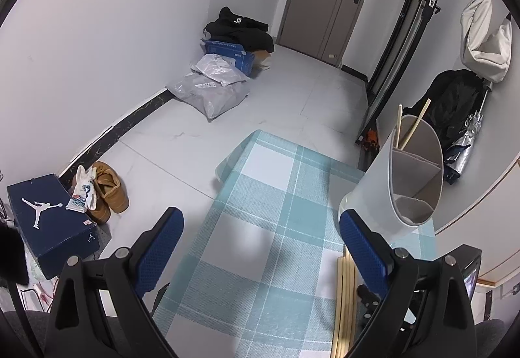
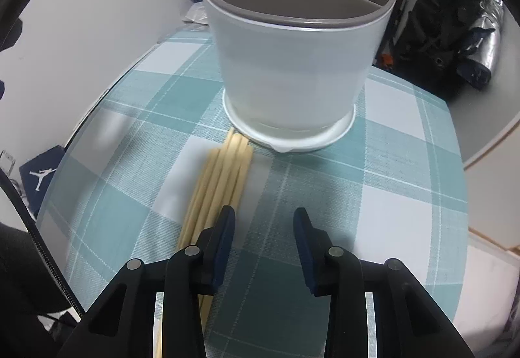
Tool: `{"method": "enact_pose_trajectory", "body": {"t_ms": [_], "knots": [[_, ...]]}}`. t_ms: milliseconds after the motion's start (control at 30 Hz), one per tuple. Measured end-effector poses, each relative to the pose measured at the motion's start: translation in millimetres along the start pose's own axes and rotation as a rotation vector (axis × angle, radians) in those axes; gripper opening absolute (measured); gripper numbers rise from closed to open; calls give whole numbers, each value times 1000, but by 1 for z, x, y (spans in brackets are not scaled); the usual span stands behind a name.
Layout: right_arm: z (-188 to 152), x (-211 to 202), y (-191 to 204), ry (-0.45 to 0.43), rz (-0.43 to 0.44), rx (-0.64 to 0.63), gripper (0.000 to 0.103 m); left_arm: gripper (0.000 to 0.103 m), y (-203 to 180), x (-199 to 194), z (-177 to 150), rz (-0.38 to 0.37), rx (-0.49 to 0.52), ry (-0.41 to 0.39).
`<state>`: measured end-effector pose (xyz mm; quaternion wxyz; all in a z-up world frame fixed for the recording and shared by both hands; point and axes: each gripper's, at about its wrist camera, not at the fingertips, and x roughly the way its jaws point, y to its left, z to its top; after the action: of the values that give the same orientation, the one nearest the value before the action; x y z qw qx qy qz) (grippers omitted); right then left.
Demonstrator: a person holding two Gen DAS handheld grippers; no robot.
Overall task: Organize utensils
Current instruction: 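Lower the right gripper to the chopstick pile and grasp another chopstick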
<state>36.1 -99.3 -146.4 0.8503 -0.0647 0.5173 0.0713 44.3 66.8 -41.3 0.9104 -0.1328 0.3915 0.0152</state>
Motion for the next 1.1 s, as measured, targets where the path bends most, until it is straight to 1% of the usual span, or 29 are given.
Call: {"method": "enact_pose_trajectory", "body": {"t_ms": [33,67,100,233,400,567,600,767,867,967,1033,1100], "knots": [[0,1,2,6,-18,-9,24,95,0,0,0,2,-2,0],[0,5,5,23,-26,-21,22,95,1,0,0,1,-4,1],[-2,3,8,7,-30,-29,21,95,1,0,1,2,-7,2],[1,1,14,9,-9,-51,20,95,3,0,1,9,-15,0],[3,-10,16,-40,35,-18,21,95,3,1,-1,17,-14,5],[-1,-4,22,4,59,-37,20,95,3,0,-1,18,-14,2],[-1,-4,23,-7,53,-39,21,95,3,0,-1,18,-14,4],[2,-2,28,-4,-3,-85,21,95,3,1,0,21,-15,9],[5,0,33,0,-19,-116,21,95,5,2,0,22,-22,12],[9,2,31,7,-10,-112,21,95,7,3,1,25,-28,16],[12,6,26,18,13,-92,21,95,8,3,0,27,-33,21],[17,12,24,48,37,-80,21,95,10,4,1,26,-40,26]]}}
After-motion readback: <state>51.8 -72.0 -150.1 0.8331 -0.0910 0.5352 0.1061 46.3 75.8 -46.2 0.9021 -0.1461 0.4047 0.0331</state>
